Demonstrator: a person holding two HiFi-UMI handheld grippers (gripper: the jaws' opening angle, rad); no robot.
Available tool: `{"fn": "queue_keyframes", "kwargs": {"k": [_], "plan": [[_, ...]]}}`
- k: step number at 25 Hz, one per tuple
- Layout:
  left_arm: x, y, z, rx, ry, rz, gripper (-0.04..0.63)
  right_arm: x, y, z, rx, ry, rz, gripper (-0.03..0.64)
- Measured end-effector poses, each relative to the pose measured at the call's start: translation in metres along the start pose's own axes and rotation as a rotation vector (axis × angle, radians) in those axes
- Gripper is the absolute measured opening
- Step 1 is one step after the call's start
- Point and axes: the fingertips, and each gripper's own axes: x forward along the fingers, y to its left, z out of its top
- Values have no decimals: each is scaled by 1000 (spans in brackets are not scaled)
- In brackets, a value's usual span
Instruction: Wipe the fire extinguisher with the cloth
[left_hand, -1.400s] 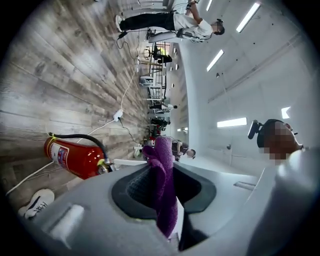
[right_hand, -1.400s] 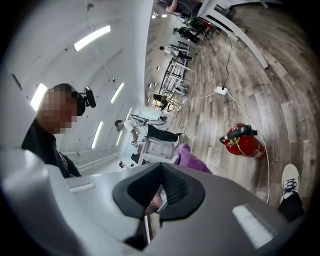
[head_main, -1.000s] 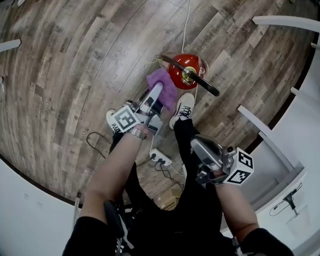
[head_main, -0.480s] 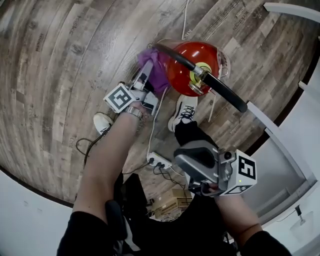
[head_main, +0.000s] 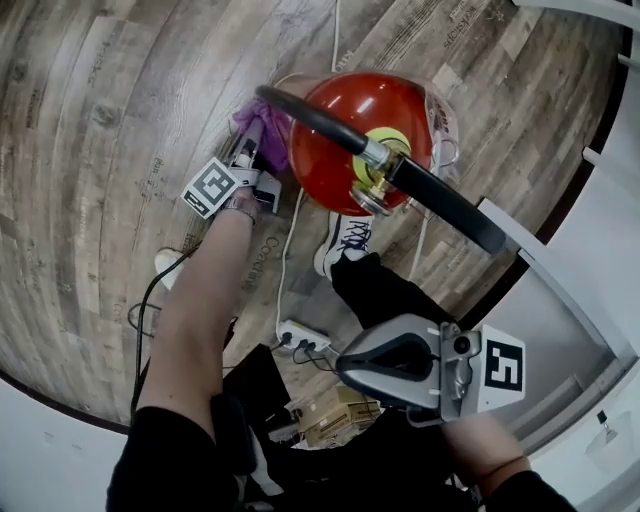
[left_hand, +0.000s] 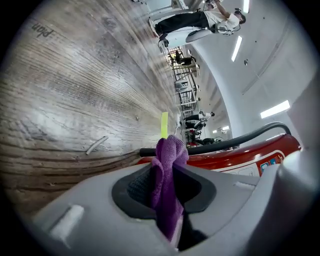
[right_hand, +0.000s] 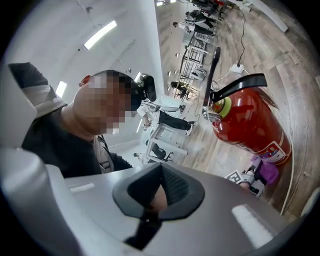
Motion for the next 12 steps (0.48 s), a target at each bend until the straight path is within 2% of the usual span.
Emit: {"fn": "queue_keyframes", "kwargs": {"k": [3, 6, 9, 12], "plan": [[-6, -18, 4, -31, 18, -30, 72, 2, 2, -4, 19, 1, 23, 0], [-18, -65, 11, -50, 40, -92, 72, 2, -5, -17, 36, -8, 46, 0], [-31, -135, 14, -98, 78, -198, 72, 6, -18, -34, 166, -31, 14, 0], [-50, -191, 16, -118, 119, -238, 71, 11, -11, -45, 245, -32, -25, -2]]}}
